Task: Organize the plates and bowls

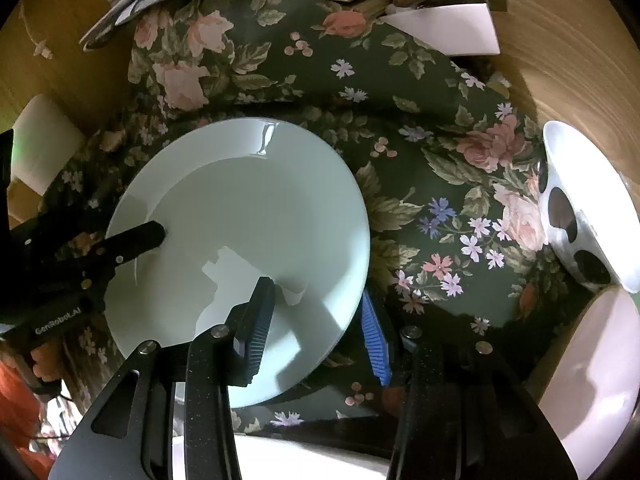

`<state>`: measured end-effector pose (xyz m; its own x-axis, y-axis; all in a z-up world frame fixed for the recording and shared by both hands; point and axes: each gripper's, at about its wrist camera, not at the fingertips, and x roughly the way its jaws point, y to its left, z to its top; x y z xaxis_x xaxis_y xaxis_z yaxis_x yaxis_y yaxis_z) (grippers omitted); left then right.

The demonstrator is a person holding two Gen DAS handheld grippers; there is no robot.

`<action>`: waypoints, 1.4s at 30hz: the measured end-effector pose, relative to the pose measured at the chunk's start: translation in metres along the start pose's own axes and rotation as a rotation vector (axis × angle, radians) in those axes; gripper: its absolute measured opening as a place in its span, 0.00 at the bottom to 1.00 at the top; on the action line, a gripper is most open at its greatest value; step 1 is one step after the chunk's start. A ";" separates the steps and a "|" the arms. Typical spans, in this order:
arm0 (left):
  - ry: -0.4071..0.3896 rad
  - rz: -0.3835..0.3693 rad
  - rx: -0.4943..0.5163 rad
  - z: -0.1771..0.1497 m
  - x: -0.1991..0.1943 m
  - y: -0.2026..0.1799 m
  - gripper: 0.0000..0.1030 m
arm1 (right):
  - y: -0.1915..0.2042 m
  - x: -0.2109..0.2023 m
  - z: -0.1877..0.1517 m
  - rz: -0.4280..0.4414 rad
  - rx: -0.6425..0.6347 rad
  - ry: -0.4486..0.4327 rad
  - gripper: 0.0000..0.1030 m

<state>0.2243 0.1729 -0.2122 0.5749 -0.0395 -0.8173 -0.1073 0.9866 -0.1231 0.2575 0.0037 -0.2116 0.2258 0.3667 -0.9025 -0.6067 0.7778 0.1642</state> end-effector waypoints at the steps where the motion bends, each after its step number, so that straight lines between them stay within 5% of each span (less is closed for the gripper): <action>1: 0.000 0.001 0.000 0.000 -0.001 0.001 0.46 | 0.002 0.000 0.000 0.000 0.007 -0.007 0.38; 23: -0.130 -0.030 0.002 0.001 -0.068 -0.013 0.46 | -0.026 -0.077 -0.001 0.040 0.040 -0.198 0.37; 42: -0.210 -0.065 0.041 -0.026 -0.126 -0.061 0.46 | -0.018 -0.136 -0.050 0.019 0.051 -0.311 0.37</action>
<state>0.1368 0.1138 -0.1165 0.7360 -0.0734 -0.6730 -0.0338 0.9889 -0.1448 0.1998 -0.0859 -0.1121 0.4417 0.5140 -0.7353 -0.5759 0.7909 0.2069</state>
